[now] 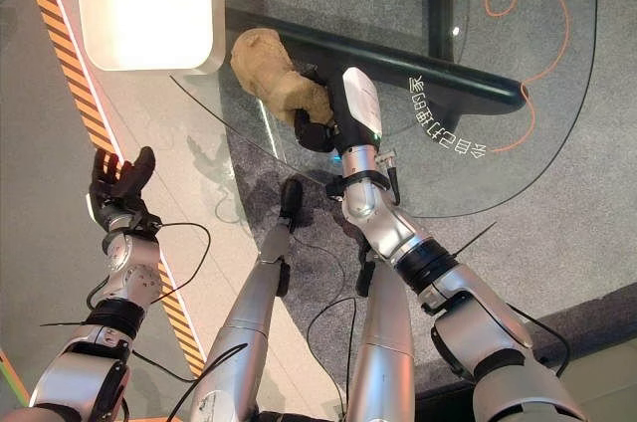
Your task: Wipe the table with a cloth and put it in the basket.
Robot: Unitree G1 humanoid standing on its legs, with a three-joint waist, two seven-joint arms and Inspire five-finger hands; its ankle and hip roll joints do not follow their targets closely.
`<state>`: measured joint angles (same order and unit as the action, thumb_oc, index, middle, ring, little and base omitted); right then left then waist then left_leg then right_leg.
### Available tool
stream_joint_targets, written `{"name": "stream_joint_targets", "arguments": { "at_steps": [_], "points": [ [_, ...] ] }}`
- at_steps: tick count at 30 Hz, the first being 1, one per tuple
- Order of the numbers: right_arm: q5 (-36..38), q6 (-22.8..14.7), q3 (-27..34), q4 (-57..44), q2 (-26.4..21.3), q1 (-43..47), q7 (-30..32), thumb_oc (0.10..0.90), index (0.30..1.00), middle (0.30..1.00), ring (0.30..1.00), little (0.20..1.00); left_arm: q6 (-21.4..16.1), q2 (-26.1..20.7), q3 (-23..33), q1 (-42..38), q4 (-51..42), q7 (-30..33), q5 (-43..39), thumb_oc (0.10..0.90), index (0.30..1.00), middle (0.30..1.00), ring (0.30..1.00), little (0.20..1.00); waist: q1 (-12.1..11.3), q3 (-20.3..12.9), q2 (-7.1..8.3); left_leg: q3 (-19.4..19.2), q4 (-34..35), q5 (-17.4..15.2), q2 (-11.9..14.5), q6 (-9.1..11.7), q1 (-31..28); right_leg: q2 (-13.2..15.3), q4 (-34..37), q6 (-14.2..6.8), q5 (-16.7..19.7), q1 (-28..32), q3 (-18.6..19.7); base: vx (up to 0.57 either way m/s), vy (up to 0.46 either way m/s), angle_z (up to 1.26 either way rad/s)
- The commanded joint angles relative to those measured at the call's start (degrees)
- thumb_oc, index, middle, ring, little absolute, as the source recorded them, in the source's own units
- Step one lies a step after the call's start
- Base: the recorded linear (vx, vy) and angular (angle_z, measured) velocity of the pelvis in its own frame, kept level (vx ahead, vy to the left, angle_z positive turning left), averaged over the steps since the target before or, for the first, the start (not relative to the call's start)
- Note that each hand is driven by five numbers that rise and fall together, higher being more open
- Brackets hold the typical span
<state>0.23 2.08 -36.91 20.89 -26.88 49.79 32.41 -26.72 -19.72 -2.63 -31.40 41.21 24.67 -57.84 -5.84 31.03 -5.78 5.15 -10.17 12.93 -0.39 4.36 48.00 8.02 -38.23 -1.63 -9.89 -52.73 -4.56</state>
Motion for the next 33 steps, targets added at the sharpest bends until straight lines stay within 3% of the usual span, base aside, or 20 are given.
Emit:
{"name": "stream_joint_targets", "arguments": {
  "at_steps": [1, 8, 16, 18, 22, 23, 26, 30, 33],
  "points": [
    [-0.4, -5.7, 3.7, -11.3, 4.7, 3.3, 5.0, 0.100, 0.300, 0.300, 0.300, 0.200, -7.4, -2.0, 4.1, -0.4, -0.4, 6.0, 3.3, 0.800, 0.900, 0.900, 0.900, 0.900, -0.3, -1.2, 1.14, 0.3, -10.8, -10.3, -1.7, -2.5, 1.3, 1.6, 13.3, -3.3, 9.5, 1.5, -0.8, 0.00, 0.000, 0.00],
    [-0.8, -7.2, 7.0, -15.8, 5.0, 1.3, 7.6, 0.100, 0.300, 0.300, 0.300, 0.200, -13.8, -1.5, 6.6, -0.5, -5.9, 19.7, 14.7, 0.800, 0.900, 0.900, 0.900, 0.900, 0.0, -1.2, 1.67, 0.2, -11.0, -10.6, -1.3, -2.3, 1.5, 1.3, 13.1, -3.1, 9.0, 1.6, -0.3, 0.00, 0.000, 0.00],
    [-2.6, -7.7, 10.0, -21.1, 5.1, -1.5, 9.7, 0.100, 0.300, 0.300, 0.300, 0.200, -14.2, 0.3, 6.8, -0.3, -18.9, 30.9, 34.0, 0.800, 0.900, 0.900, 0.900, 0.900, -0.2, -1.2, 1.98, 0.4, -10.6, -10.8, -1.4, -2.2, 1.5, 1.2, 13.8, -3.3, 9.2, 1.9, -0.3, 0.00, -0.004, 0.00],
    [-3.1, -7.9, 11.4, -22.8, 5.1, -2.4, 9.6, 0.100, 0.300, 0.300, 0.300, 0.200, -12.9, -0.1, 6.3, -0.2, -24.1, 29.3, 37.0, 0.800, 0.900, 0.900, 0.900, 0.900, -0.2, -1.2, 2.07, 0.4, -10.4, -10.8, -1.4, -2.2, 1.4, 1.3, 14.1, -3.4, 9.4, 2.1, -0.4, -0.01, -0.043, 0.00],
    [-4.1, -9.0, 13.2, -24.1, 5.2, -3.3, 9.2, 0.100, 0.300, 0.300, 0.300, 0.200, -11.8, -0.5, 4.7, -0.6, -29.9, 20.3, 34.8, 0.800, 0.900, 0.900, 0.900, 0.900, -0.1, -1.2, 2.10, 0.4, -10.4, -10.8, -1.5, -2.2, 1.7, 1.4, 14.2, -3.7, 9.7, 1.8, -0.5, -0.01, -0.028, 0.00],
    [-4.5, -9.2, 13.8, -24.8, 5.1, -3.7, 8.8, 0.100, 0.300, 0.300, 0.300, 0.200, -10.6, -0.7, 3.9, -0.6, -32.1, 14.9, 33.3, 0.800, 0.900, 0.900, 0.900, 0.900, 0.1, -1.2, 2.10, 0.2, -10.4, -10.9, -1.4, -2.2, 1.8, 1.4, 14.3, -3.8, 9.8, 1.8, -0.5, 0.00, 0.000, 0.00],
    [-4.6, -9.7, 15.2, -26.5, 4.5, -4.6, 7.4, 0.100, 0.300, 0.300, 0.300, 0.200, -7.9, -1.3, 2.3, -0.3, -35.9, 7.2, 30.6, 0.800, 0.900, 0.900, 0.900, 0.900, 0.5, -1.2, 2.05, -0.1, -10.2, -10.8, -1.3, -2.3, 1.8, 1.4, 14.6, -4.0, 10.1, 1.7, -0.4, 0.00, 0.000, 0.00],
    [-5.5, -11.1, 16.1, -27.3, 4.5, -6.0, 5.9, 0.100, 0.300, 0.300, 0.300, 0.200, -6.8, -1.5, 0.9, 0.2, -38.7, -0.5, 25.3, 0.800, 0.900, 0.900, 0.900, 0.900, 1.0, -1.2, 1.85, -0.3, -10.2, -11.0, -1.3, -2.4, 1.8, 1.3, 14.8, -4.3, 10.4, 1.6, -0.1, 0.00, 0.000, 0.00],
    [-5.3, -12.0, 16.8, -28.3, 4.2, -7.0, 4.3, 0.100, 0.300, 0.300, 0.300, 0.200, -3.2, -1.1, -0.3, 0.1, -40.9, -6.8, 19.4, 0.800, 0.900, 0.900, 0.900, 0.900, 1.6, -1.2, 1.81, -0.6, -10.2, -11.0, -1.3, -2.5, 2.0, 1.3, 15.0, -4.4, 10.7, 1.4, 0.1, 0.00, 0.000, 0.00]
  ]
}}
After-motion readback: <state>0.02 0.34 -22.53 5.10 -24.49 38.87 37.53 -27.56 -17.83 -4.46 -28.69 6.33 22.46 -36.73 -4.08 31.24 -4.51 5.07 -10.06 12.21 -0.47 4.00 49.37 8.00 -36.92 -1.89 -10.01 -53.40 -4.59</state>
